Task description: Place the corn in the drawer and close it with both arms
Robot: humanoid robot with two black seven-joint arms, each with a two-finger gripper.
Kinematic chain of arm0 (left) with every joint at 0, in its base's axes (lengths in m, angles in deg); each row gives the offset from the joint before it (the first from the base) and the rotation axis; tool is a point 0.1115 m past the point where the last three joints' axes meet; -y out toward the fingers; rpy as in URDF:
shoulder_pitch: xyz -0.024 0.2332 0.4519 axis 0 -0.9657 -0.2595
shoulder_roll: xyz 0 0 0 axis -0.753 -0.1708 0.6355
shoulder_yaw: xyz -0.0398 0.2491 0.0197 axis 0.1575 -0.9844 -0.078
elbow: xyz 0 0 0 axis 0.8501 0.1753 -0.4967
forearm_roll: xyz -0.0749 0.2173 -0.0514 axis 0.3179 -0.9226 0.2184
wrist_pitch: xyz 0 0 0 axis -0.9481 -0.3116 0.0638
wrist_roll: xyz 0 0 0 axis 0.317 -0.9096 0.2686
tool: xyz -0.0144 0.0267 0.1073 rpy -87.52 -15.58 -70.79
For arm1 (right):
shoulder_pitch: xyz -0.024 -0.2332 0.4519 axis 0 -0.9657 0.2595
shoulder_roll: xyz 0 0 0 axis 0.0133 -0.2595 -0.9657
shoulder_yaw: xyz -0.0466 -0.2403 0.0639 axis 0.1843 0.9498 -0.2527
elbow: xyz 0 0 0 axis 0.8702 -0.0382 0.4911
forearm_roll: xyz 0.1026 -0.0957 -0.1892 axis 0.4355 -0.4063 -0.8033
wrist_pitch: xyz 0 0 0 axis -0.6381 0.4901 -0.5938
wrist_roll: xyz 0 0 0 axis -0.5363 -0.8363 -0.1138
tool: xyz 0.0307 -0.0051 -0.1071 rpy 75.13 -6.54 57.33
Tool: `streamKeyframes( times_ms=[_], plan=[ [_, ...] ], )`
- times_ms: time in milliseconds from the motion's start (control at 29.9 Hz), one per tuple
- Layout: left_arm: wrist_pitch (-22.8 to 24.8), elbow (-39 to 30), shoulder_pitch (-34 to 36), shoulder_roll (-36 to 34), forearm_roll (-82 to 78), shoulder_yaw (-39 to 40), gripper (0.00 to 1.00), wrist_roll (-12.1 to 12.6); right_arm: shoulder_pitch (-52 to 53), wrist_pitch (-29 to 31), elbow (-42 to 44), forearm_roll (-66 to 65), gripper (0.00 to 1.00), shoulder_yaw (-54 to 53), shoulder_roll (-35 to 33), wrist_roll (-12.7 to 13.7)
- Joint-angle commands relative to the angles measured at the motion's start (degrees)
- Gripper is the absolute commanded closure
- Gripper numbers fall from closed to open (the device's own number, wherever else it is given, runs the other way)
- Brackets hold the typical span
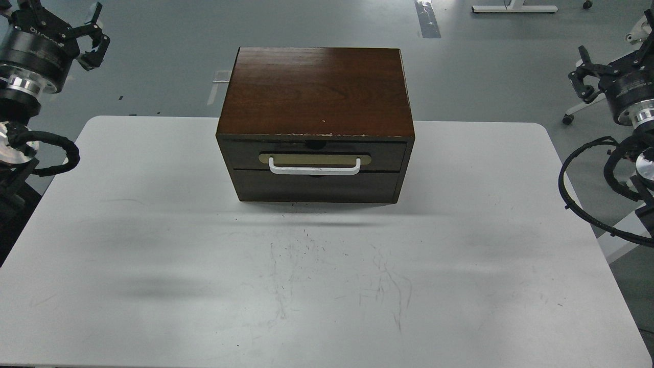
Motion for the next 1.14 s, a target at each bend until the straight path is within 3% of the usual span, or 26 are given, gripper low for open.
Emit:
streamKeyframes(
  times_ms=[0, 100, 535, 869, 1102],
  plan=[
    [0.45, 0.65, -1.49, 0.84, 0.28, 0.06, 0.07, 0.84, -0.19, 0.0, 1.94, 2.36, 0.0, 0.18, 1.97, 3.87],
    [0.45, 0.65, -2.19, 0.84, 0.28, 0.5, 0.06, 1.72, -0.1, 0.0, 4.31, 2.36, 0.0, 0.0, 3.38, 6.25],
    [0.45, -0.23, -5.62, 0.58, -0.33, 1.11, 0.04, 2.95, 0.08, 0.0, 4.14, 2.27, 0.0, 0.97, 3.56, 4.94],
    [0.45, -0.31, -6.41, 0.84, -0.24, 1.38, 0.03, 2.95, 1.83, 0.0, 4.58, 1.65, 0.0, 1.41, 10.32, 4.14],
    [0.45, -0.23, -7.03, 0.75, -0.24, 1.11, 0.03, 2.87, 5.0, 0.0, 4.75, 1.65, 0.0, 8.96, 10.59, 4.06]
  ],
)
